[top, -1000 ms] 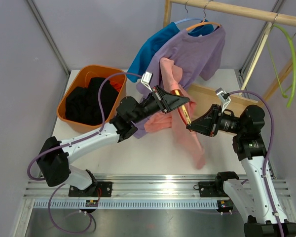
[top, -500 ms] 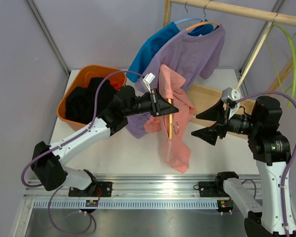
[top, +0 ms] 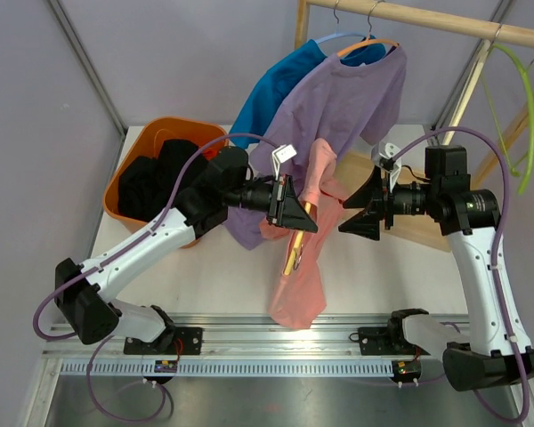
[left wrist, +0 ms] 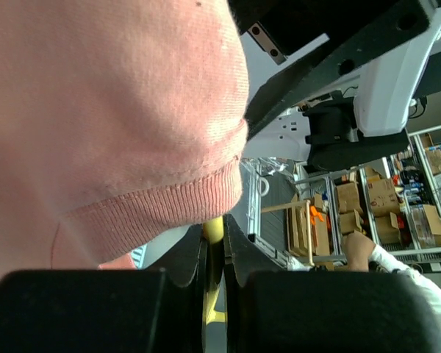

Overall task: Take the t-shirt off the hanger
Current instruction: Pass the hanger from the left arm to the right

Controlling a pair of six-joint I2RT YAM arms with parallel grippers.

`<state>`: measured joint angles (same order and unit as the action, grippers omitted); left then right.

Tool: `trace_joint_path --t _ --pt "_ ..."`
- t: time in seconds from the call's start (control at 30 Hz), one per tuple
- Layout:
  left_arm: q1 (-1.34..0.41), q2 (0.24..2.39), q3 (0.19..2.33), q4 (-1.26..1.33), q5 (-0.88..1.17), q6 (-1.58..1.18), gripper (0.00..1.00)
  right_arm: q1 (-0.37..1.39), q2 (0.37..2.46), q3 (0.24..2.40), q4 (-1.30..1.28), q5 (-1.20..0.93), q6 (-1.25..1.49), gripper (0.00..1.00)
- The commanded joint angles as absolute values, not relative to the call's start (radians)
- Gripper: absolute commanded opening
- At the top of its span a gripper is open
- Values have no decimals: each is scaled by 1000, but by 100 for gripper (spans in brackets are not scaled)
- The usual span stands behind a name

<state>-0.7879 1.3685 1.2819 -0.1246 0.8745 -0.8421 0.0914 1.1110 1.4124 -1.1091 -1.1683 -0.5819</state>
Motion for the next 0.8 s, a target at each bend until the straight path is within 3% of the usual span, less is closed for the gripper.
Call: trace_joint_path --t 0.0,0.23,0.63,0.77 --pt "-798 1354 1353 -106 966 -861 0 144 1042 1390 -899 -1177 -389 74" --pt "-808 1381 1377 -100 966 -867 0 182 1003 1308 -572 -1076 -25 74" --pt "-825 1410 1388 -34 965 -930 0 321 1045 1324 -552 -878 12 76" --pt "-827 1405 1385 -20 966 -945 0 327 1045 1318 -558 -841 6 70"
